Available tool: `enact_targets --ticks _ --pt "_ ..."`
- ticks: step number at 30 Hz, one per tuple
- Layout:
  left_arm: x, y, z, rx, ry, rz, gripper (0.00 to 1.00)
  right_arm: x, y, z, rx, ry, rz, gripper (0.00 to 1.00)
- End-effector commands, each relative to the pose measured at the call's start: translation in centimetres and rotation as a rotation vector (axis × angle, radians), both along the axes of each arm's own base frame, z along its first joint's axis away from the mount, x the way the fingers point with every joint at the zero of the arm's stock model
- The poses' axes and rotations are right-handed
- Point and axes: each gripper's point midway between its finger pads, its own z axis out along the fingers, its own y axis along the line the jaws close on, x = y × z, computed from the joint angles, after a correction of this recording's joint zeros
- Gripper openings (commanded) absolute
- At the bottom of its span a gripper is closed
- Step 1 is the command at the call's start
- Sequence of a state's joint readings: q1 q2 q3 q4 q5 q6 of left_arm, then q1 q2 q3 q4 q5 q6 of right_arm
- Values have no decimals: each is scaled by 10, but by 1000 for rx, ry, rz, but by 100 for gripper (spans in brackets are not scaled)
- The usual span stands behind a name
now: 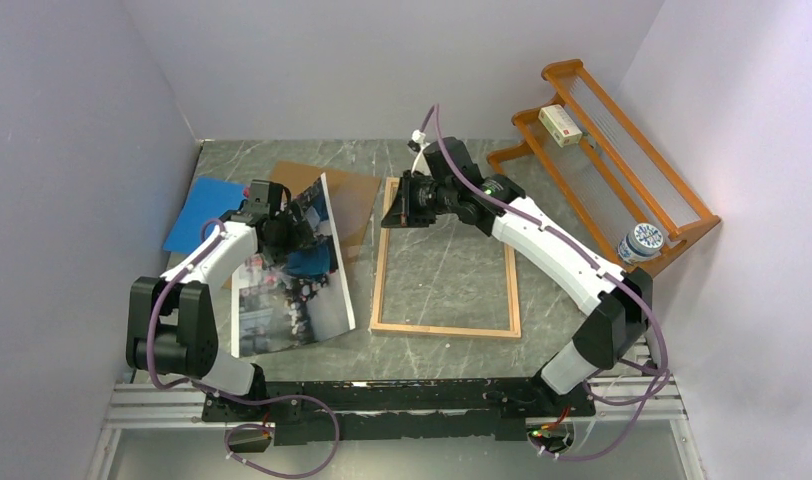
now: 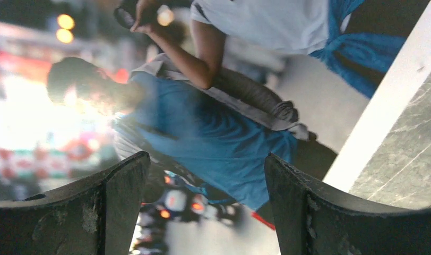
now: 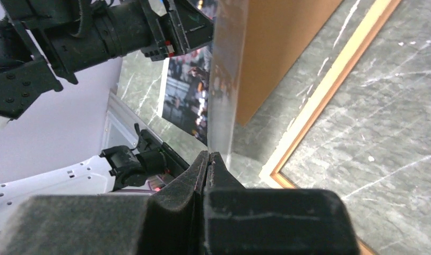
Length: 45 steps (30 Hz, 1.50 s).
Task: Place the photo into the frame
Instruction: Pick up the photo frame item at the center of the board, then place the photo frame item in the photo frame.
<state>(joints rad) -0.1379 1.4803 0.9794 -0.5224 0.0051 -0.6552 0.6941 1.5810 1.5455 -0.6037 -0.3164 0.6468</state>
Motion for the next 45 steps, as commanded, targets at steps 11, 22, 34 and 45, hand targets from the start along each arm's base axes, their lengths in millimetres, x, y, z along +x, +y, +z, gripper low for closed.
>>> enact_targets --ticks 11,22,34,45 --pt "16 -62 41 -258 -117 -226 81 43 -137 1 -141 -155 -254 0" --pt "33 -114 21 -358 -83 -370 80 81 -183 -66 -128 -104 -308 0" --pt "56 -158 -12 -381 -28 -471 80 93 -242 -97 -155 -103 -418 0" --pt "69 -175 -33 -303 -14 -514 70 86 -246 -117 -127 -27 -444 0"
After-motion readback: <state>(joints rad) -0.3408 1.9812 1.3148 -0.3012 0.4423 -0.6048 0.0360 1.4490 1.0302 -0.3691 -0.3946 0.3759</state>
